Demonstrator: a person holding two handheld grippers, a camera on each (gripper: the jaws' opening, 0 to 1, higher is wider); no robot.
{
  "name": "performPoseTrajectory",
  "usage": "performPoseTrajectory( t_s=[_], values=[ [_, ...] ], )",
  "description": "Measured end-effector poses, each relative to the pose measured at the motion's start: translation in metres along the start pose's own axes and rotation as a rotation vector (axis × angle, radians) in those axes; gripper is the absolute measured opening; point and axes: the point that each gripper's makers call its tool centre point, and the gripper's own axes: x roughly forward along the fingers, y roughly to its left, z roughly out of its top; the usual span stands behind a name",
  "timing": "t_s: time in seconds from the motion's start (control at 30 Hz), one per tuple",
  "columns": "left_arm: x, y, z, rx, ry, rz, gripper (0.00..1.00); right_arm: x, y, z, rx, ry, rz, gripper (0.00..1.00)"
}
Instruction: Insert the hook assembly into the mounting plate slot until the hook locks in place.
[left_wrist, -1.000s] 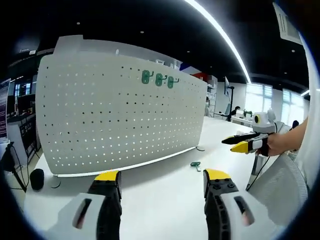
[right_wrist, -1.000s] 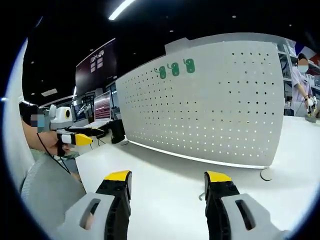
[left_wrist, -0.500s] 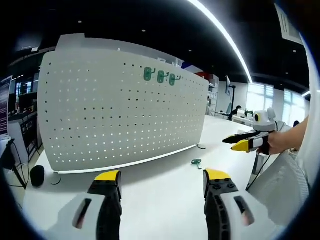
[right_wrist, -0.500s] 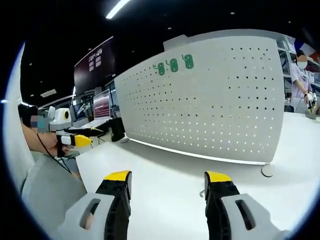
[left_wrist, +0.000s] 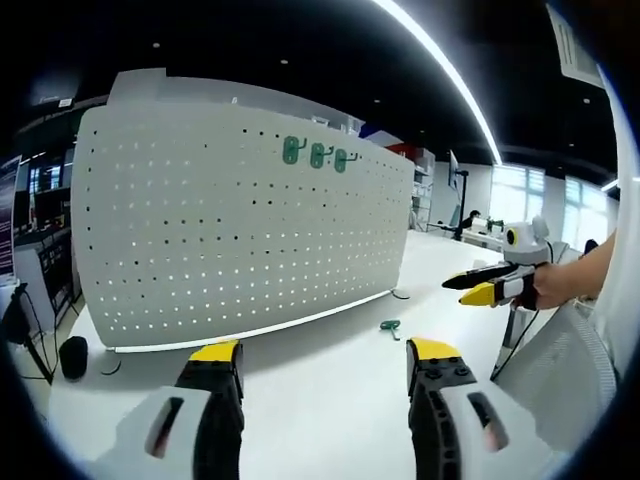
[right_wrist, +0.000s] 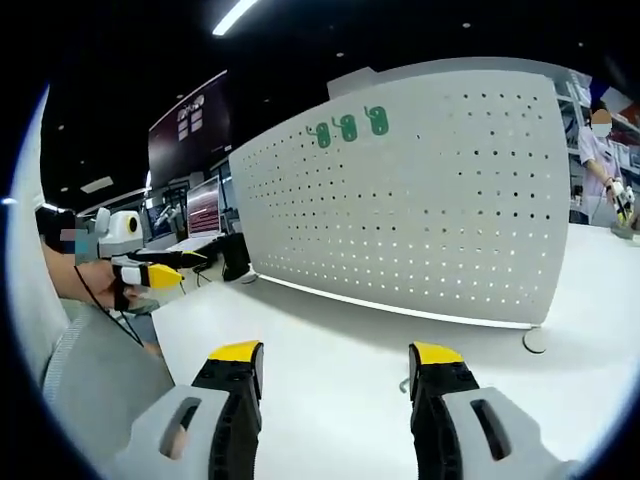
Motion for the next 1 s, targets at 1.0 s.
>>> performPoseTrajectory(
  t_s=[1.0],
  values=[
    [0.058,-0.042,-0.028,0.464,0.375,-0.331,0.68,0.002,0.007,-0.005,-0.046,0.032,0.022,0.57]
  ],
)
